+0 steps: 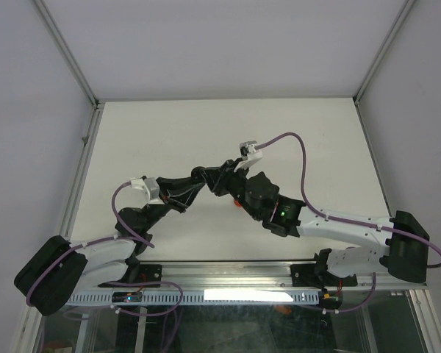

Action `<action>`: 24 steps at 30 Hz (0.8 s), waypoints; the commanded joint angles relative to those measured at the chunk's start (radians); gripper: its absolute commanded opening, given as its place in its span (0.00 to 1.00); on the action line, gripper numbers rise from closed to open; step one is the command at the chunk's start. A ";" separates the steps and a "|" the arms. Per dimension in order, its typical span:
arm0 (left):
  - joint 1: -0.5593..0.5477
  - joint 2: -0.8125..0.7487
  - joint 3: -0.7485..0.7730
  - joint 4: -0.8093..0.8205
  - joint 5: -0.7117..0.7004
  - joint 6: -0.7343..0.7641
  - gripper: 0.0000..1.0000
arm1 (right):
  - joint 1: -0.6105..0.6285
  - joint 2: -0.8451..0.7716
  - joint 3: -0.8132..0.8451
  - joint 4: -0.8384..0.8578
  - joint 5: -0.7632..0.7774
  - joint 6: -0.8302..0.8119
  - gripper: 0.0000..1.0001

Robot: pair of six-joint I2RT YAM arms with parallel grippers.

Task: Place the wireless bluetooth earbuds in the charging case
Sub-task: Place the earbud in the charging case.

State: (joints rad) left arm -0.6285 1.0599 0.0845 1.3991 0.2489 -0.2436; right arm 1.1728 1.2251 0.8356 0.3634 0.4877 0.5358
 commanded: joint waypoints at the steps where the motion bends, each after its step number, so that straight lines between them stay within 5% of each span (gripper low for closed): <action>1: 0.010 -0.029 0.016 0.177 -0.052 0.015 0.00 | -0.007 -0.023 -0.005 -0.028 0.088 0.042 0.22; 18: 0.009 -0.105 0.054 0.001 -0.089 -0.004 0.00 | -0.007 0.032 0.081 -0.096 -0.173 -0.240 0.22; 24: 0.009 -0.152 0.045 -0.048 -0.122 0.000 0.00 | -0.006 -0.013 0.036 -0.092 -0.054 -0.201 0.22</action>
State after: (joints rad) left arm -0.6285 0.9558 0.0956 1.2961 0.2237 -0.2470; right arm 1.1637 1.2484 0.8822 0.3401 0.3592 0.3523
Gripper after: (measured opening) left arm 0.256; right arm 0.221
